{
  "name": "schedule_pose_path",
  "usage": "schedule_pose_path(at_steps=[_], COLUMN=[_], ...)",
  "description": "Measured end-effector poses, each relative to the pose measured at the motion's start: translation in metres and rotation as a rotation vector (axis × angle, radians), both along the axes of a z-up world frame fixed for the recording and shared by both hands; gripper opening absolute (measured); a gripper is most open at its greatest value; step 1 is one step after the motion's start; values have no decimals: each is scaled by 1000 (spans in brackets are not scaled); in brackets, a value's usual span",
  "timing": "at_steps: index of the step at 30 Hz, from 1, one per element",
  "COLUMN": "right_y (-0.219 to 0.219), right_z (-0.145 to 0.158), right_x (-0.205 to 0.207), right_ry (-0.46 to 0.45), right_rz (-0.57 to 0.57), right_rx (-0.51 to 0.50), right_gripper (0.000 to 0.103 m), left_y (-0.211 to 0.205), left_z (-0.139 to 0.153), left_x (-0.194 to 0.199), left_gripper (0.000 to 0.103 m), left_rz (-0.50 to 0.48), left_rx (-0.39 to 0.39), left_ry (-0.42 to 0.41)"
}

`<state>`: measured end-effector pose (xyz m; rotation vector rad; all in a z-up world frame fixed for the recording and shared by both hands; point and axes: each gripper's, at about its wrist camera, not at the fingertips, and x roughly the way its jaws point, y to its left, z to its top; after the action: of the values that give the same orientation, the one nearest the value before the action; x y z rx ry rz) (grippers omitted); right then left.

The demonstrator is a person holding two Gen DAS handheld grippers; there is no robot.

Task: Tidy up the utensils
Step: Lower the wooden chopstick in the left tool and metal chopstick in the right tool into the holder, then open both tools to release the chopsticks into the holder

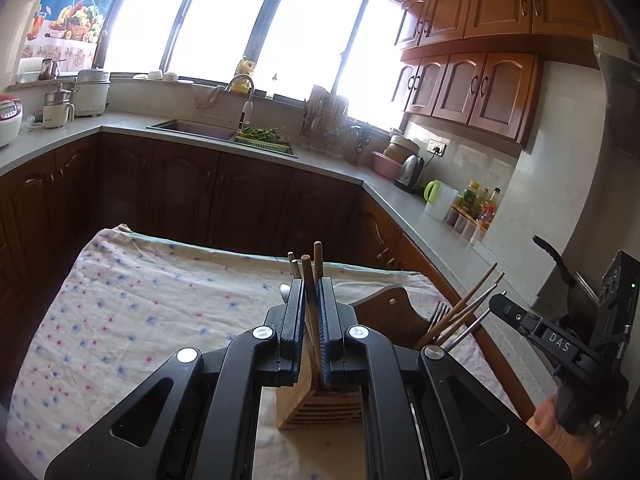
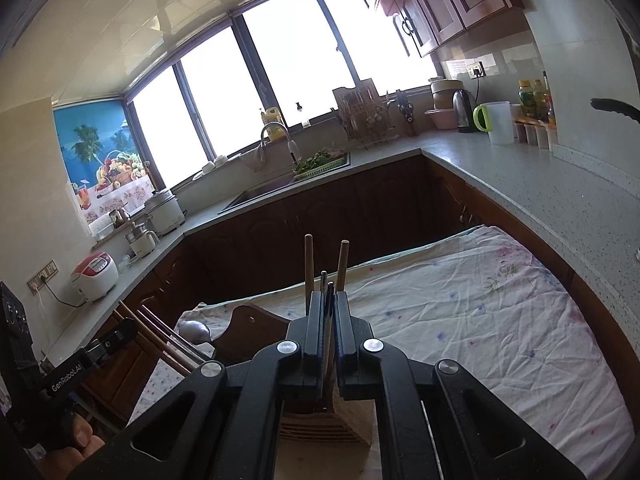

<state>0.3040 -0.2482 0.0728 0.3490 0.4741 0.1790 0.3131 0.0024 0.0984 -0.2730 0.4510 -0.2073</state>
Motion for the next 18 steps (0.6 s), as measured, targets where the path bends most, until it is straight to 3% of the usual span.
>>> schedule_pose_path(at_steps=[7,10,11,13,15,18], right_y=[-2,-4,-5,-8,-11,-15], right_z=[0,0,1,2,3,6], right_x=[2,2,2,0,-4,-10], right_ry=[11,12,11,2,-14,-34], right_rz=[5,10,6,3,-3,-5], right_rx=[12,26,30,42,53,77], right_gripper=[5,10,15,30,50,61], left_y=[3,4,5,5,7,11], left_z=[-5,-5,-4,-3,-2,-1], left_x=[0,-1,-2,-4,-9,-15], left_gripper=[6,8,11,27,39,53], left_rz=[0,2,1,6,16,27], left_rx=[1,2,1,2,2,-11], left_ry=[10,13,12,7,-1,-2])
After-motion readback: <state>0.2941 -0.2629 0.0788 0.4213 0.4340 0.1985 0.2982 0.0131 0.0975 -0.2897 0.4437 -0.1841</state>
